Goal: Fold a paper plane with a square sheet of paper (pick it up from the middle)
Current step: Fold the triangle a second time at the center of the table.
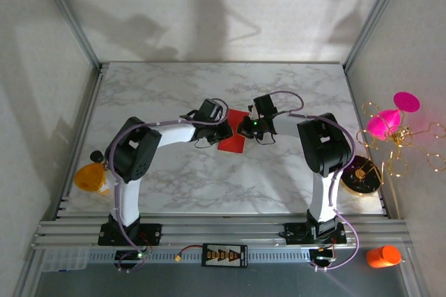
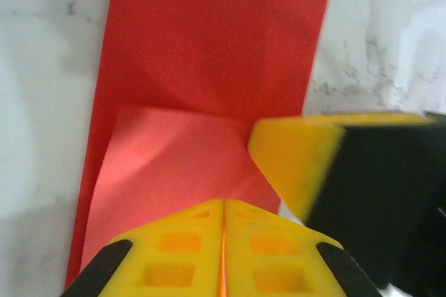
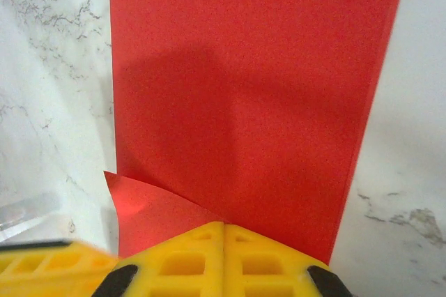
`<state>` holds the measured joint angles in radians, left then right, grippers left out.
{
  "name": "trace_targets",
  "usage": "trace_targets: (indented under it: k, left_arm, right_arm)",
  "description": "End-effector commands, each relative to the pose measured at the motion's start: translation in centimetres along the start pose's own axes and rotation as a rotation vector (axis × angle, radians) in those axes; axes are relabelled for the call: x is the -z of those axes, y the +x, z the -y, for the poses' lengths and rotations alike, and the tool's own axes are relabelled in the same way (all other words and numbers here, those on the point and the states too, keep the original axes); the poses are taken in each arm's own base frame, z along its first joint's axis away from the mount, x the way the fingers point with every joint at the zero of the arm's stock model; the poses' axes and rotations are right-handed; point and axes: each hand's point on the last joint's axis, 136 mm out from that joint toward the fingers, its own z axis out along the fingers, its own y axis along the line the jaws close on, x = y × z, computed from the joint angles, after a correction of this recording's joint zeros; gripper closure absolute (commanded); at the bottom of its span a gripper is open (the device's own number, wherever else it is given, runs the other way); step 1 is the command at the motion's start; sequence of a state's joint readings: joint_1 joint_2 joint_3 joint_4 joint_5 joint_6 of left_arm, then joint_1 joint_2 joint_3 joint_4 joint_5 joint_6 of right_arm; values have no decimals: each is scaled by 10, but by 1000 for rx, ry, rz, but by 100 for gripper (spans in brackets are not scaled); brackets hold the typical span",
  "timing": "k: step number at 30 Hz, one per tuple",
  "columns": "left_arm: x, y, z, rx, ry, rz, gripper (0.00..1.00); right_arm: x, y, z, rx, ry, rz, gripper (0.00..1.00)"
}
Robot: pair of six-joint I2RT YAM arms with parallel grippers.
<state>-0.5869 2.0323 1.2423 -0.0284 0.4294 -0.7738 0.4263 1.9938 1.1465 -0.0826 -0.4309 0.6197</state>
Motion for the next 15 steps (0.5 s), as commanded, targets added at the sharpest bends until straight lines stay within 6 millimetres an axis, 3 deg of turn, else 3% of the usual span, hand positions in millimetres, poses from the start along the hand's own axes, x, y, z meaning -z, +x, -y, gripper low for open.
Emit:
trace_targets:
  k: [1,3,8,11,15]
  left_arm:
    - [-15,6,-14,11,-63,-30,91]
    - [-17,11,-18,6,-66,-47,91]
    - [-12,42,-47,-4,-125,-134,91]
    - [-2,58,-68,-22,-183,-183,91]
    - [13,69,-75,-67,-207,-216,91]
  right_arm:
    - [-15,34,62,-70,212,-93,99]
    - [-15,34,63,-71,215,-96,99]
    - [-15,35,66,-70,227,-99,99]
    - [-16,35,68,-72,238,-102,99]
    - [-18,38,73,-70,255,-110,99]
